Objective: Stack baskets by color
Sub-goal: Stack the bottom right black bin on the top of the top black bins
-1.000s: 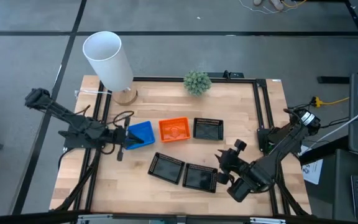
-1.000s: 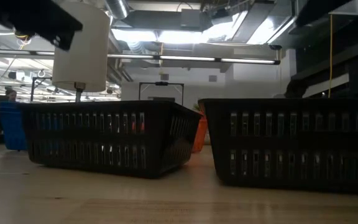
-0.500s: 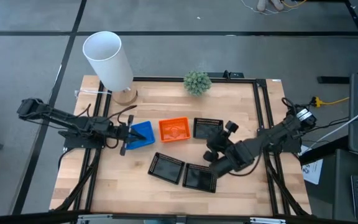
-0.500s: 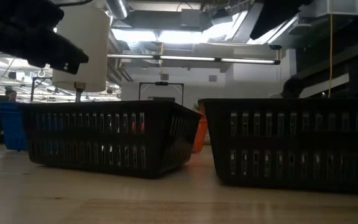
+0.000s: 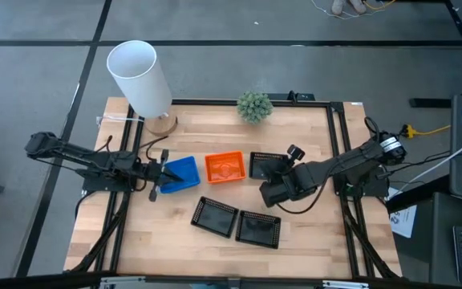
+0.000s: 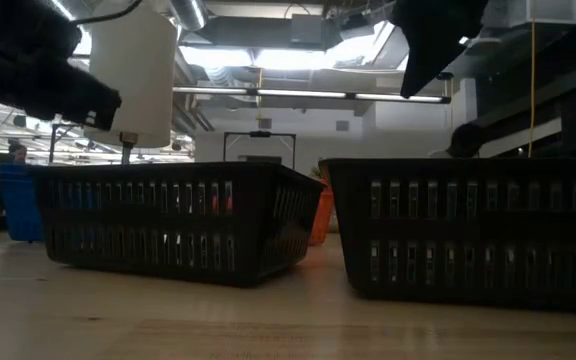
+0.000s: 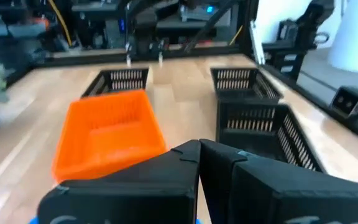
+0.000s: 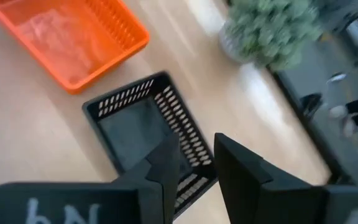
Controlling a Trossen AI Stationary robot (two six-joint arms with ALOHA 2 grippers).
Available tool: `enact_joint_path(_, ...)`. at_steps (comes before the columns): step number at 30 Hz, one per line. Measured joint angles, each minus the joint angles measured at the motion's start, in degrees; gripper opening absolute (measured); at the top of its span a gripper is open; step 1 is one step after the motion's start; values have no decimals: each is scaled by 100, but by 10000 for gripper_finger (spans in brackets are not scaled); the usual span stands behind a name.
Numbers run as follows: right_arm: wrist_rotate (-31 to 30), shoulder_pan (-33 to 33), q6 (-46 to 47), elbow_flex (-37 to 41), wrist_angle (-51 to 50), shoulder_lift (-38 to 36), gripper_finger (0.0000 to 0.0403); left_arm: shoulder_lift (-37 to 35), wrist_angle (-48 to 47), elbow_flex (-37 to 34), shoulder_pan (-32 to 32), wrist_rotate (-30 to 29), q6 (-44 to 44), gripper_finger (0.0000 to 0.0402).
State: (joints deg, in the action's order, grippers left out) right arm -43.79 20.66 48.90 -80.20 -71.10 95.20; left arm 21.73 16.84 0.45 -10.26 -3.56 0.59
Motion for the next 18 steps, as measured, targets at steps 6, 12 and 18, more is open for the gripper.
enact_joint_path(6, 1016, -170, -336, 2, 74, -33, 100, -701, -1069, 0, 2, -309, -345, 0)
enact_joint_path(12, 2583, -477, -1220, 2, 690, -33, 100, -1278, -1509, 75, 2, -320, -156, 0)
enact_joint_path(18, 3980, -577, -2066, 0, 1598, -33, 100, -1589, -1983, 243, 2, -346, -116, 0)
